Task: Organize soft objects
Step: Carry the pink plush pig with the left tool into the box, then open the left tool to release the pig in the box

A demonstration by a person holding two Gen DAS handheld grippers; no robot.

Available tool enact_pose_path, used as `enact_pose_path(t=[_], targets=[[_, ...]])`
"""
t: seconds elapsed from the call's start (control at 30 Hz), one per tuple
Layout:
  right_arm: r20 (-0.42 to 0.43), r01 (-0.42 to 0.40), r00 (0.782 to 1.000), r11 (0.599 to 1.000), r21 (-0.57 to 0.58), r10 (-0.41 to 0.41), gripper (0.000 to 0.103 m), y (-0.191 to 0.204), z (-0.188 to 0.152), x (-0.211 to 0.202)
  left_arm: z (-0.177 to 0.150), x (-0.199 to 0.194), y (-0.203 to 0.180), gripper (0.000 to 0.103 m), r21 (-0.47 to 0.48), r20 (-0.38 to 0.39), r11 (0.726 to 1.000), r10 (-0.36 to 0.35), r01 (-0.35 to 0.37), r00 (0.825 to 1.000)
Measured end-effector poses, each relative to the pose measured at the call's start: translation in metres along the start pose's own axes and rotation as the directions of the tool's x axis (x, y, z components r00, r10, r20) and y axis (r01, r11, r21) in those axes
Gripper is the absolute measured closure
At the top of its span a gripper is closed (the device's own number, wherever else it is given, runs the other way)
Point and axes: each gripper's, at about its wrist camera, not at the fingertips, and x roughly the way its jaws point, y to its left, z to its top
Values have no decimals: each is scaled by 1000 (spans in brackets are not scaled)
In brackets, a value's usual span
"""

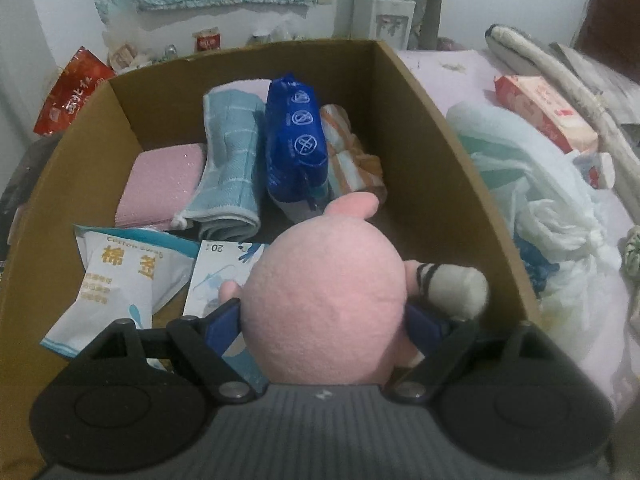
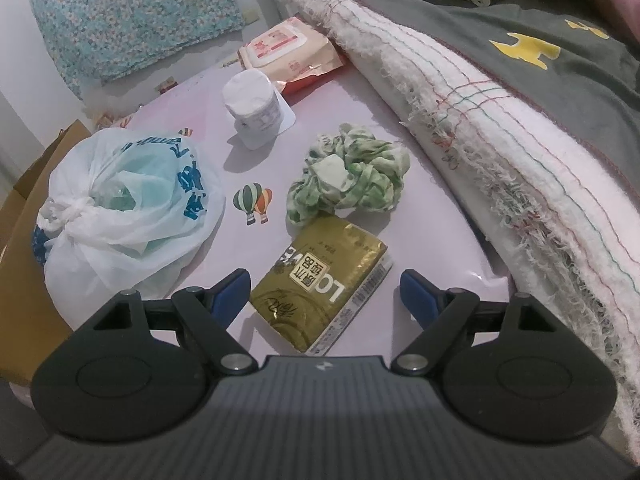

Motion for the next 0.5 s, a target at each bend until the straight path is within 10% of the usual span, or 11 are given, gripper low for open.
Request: enact_pose_path(t=[0.5], targets=[[40, -5, 999, 1000, 20, 4, 21, -8, 7, -10, -4, -82, 15, 10, -170, 199, 982, -45, 79, 979]])
